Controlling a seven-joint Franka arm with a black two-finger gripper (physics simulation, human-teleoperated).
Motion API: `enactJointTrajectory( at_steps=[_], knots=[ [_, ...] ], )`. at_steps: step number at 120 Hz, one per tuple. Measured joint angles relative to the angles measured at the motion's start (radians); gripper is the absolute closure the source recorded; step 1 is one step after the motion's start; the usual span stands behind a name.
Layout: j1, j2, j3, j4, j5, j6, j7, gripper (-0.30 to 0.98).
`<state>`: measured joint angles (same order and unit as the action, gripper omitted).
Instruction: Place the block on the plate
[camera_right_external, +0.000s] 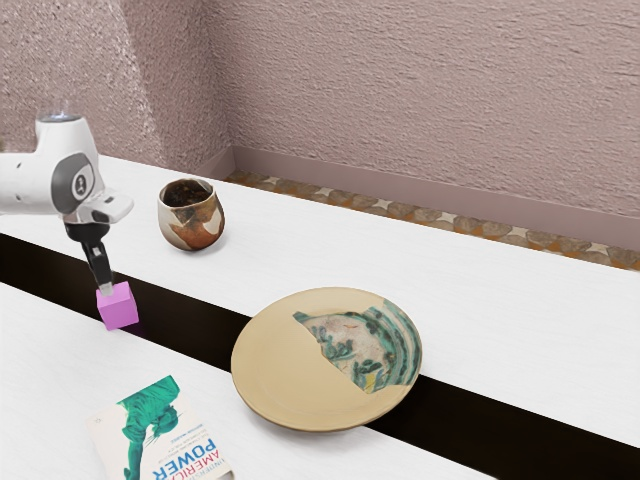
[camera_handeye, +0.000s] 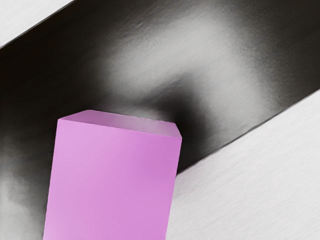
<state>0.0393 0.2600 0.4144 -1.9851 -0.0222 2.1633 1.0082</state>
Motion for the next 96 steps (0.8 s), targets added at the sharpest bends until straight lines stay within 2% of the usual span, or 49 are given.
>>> enactJointTrajectory(
  at_steps=[25,43,96],
  knots=[
    [0.022,0.081,-0.011,0.026,-0.014,0.073,0.036,0.0],
    [0.085,0.123,-0.071,0.047,-0.018,0.099,0.059,0.0],
    [0.094,0.187,-0.089,0.044,-0.033,0.124,0.098,0.0]
  ],
)
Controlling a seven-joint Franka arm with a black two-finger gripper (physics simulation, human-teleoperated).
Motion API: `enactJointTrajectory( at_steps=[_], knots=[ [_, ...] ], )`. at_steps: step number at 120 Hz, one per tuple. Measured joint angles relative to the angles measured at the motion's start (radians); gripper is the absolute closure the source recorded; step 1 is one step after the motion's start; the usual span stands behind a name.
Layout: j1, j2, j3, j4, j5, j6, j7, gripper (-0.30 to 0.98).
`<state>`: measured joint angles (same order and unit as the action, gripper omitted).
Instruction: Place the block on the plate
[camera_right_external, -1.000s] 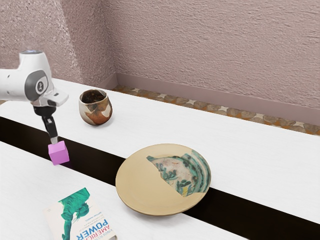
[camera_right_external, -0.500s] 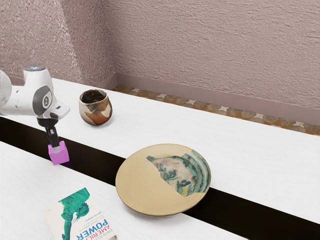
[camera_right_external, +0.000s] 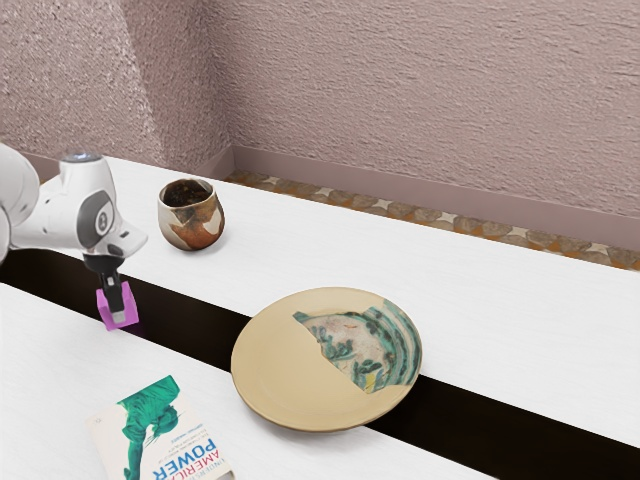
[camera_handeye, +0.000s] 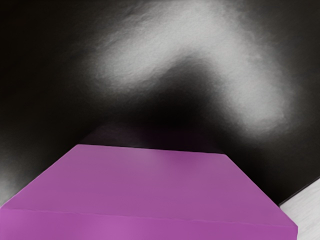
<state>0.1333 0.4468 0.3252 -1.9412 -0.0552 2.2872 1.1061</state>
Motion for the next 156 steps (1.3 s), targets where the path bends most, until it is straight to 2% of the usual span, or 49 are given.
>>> enactJointTrajectory(
  at_steps=[6,17,26,39,61,110,136,156],
  knots=[
    [0.0,0.001,0.0,0.001,-0.002,0.003,0.002,0.04],
    [0.01,0.002,0.0,0.002,-0.003,0.007,0.007,0.25],
    [0.019,0.002,0.0,0.002,-0.001,0.012,0.008,0.34],
    [0.021,-0.009,0.0,0.003,0.003,0.018,0.007,0.34],
    [0.002,-0.105,-0.002,-0.022,0.004,0.017,0.007,0.34],
    [-0.242,-0.324,-0.003,-0.145,0.001,-0.029,0.007,0.34],
    [-0.41,-0.327,-0.007,-0.14,-0.01,-0.061,0.008,0.33],
    [-0.46,-0.285,-0.102,-0.099,-0.021,-0.07,0.007,0.33]
  ],
)
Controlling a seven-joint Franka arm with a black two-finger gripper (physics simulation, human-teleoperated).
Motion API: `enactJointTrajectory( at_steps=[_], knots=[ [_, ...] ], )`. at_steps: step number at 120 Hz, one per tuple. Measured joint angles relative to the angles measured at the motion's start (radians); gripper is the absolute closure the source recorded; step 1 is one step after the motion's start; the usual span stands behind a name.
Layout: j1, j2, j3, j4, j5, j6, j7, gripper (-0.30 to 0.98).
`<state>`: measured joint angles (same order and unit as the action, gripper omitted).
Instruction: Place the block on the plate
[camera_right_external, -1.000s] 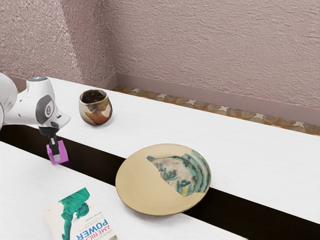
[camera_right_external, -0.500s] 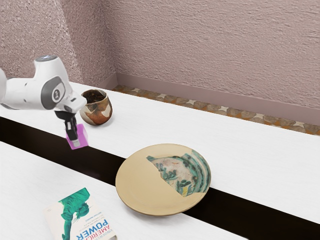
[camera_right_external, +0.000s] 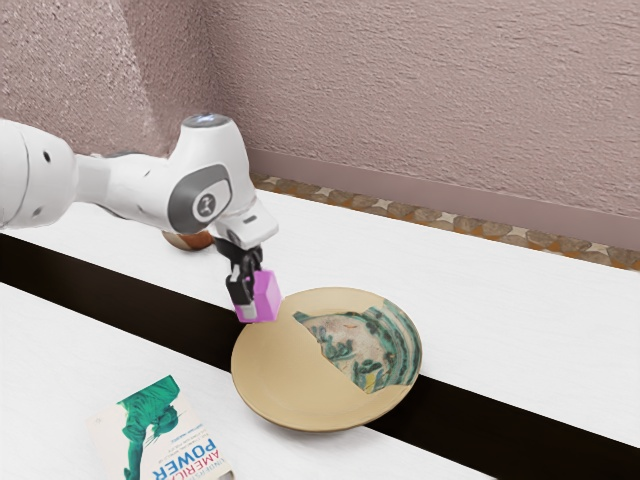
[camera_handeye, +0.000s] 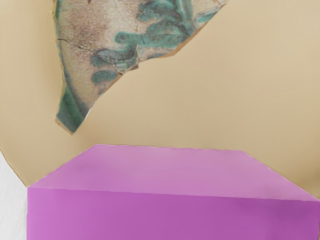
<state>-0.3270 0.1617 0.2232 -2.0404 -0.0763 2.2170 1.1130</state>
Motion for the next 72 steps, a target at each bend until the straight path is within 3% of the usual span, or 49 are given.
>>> enactJointTrajectory(
  at_steps=[50,72],
  knots=[
    [-0.081,0.234,-0.1,0.174,-0.009,-0.005,-0.019,0.32],
    [-0.081,0.238,-0.117,0.178,-0.012,-0.011,-0.022,0.17]
  ],
)
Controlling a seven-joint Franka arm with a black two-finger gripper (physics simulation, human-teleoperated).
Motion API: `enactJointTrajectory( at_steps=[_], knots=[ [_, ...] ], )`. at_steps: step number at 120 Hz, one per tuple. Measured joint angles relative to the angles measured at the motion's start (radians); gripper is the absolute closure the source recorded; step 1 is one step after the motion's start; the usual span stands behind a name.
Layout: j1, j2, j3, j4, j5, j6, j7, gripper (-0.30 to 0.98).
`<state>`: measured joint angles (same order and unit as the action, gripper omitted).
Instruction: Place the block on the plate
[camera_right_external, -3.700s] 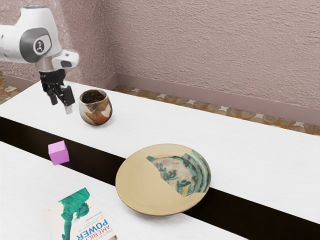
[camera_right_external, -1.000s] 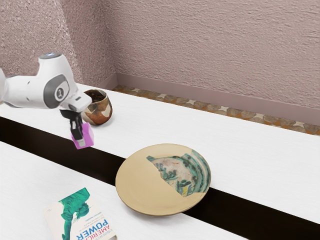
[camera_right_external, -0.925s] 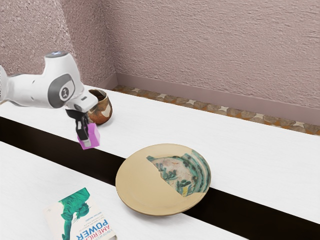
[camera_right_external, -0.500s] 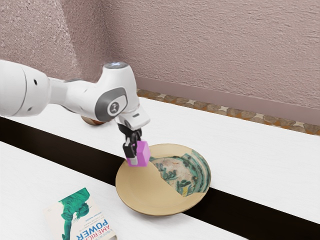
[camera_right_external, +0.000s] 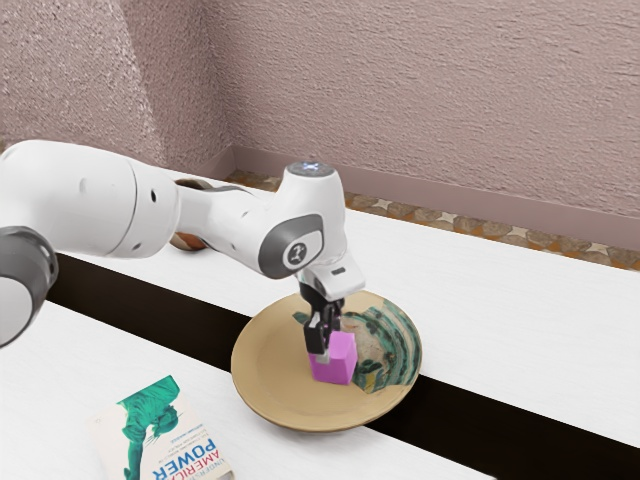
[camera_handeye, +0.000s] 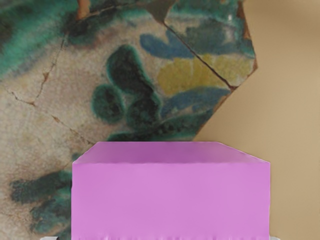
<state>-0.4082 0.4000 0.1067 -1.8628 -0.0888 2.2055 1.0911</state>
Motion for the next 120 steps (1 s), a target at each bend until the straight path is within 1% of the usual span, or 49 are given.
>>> enactJointTrajectory(
  at_steps=[9,25,41,49,59,67,80,100,120],
  knots=[
    [0.0,-0.02,-0.001,-0.001,-0.001,-0.002,0.0,0.12],
    [0.006,-0.094,0.003,-0.001,-0.003,-0.02,-0.004,0.06],
    [0.012,-0.134,0.101,0.019,-0.004,-0.05,-0.044,0.03],
    [0.026,-0.145,0.135,0.057,-0.004,-0.09,-0.092,0.02],
    [0.036,-0.15,0.178,0.153,-0.003,-0.179,-0.168,0.02],
    [0.036,-0.155,0.199,0.226,-0.004,-0.257,-0.231,0.01],
    [0.038,-0.187,0.216,0.291,-0.004,-0.35,-0.332,0.01],
    [0.038,-0.201,0.23,0.334,-0.003,-0.451,-0.464,0.0],
    [0.038,-0.201,0.231,0.357,-0.002,-0.502,-0.57,0.0]
  ],
)
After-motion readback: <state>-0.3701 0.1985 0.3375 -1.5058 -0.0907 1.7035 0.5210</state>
